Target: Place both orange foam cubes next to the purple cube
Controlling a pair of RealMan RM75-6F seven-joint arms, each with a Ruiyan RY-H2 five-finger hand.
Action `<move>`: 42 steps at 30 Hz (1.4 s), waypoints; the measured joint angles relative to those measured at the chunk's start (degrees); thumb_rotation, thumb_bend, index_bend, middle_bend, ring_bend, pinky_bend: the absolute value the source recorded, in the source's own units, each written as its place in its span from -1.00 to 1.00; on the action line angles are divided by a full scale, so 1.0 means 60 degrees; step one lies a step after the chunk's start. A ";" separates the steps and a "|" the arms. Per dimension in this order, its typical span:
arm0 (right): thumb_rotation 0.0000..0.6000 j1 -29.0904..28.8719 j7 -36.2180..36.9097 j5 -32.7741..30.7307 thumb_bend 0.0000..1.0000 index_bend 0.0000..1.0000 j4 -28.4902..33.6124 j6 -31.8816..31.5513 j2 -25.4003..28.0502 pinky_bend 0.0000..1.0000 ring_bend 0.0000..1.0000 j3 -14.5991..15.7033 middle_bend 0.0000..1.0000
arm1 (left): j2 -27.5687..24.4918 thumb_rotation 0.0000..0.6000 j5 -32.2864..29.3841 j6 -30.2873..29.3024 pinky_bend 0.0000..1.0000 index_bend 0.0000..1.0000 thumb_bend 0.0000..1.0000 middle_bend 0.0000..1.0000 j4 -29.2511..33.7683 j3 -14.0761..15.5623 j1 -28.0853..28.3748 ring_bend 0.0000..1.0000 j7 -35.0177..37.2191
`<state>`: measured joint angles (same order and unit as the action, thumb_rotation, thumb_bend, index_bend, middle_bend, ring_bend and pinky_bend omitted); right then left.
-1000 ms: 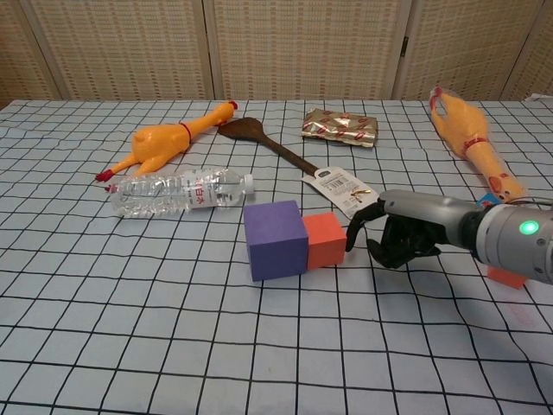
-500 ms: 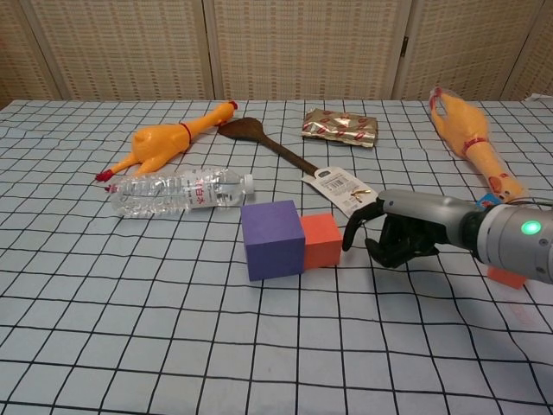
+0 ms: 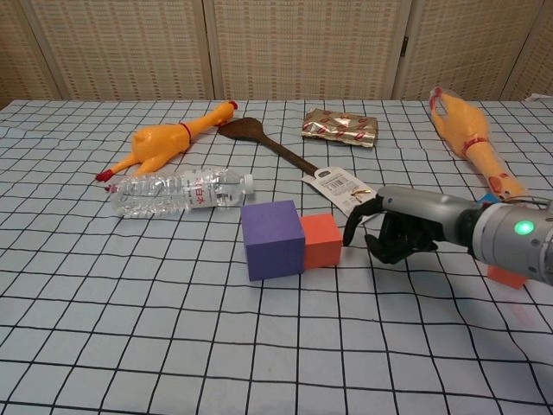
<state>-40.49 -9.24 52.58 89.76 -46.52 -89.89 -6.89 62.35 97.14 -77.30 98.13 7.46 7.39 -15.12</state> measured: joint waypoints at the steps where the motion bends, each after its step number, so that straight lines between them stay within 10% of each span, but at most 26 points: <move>1: 1.00 0.0006 0.0058 0.0054 0.25 -0.25 -0.0013 0.0012 -0.0007 0.85 0.75 -0.0005 1.00 | 0.0000 1.00 0.0001 -0.0001 0.19 -0.21 -0.01 0.05 -0.0002 0.0001 -0.0001 0.15 0.0002; 19: 1.00 0.0128 0.0517 0.0738 0.24 -0.28 -0.0115 0.0102 0.0163 0.85 0.75 0.0038 1.00 | -0.0013 1.00 -0.0028 0.0021 0.19 -0.21 -0.01 0.05 0.0009 0.0001 0.0003 0.15 0.0031; 29: 1.00 0.0599 -0.0810 0.1527 -0.65 -0.23 0.0030 -0.1557 0.0849 0.85 0.75 0.0428 1.00 | -0.0024 1.00 -0.0024 -0.0021 0.19 -0.21 -0.01 0.05 0.0027 0.0002 -0.0021 0.15 0.0022; 42: 1.00 0.1549 -0.1493 0.2494 -0.81 -0.27 -0.0307 -0.2079 0.1870 0.85 0.75 0.1493 1.00 | 0.0020 1.00 -0.0080 0.0064 0.19 -0.21 -0.01 0.05 0.0079 -0.0002 -0.0018 0.15 -0.0210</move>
<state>-31.19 -18.20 67.54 87.91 -58.99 -78.67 2.07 62.47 96.66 -76.91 98.60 7.45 7.28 -16.38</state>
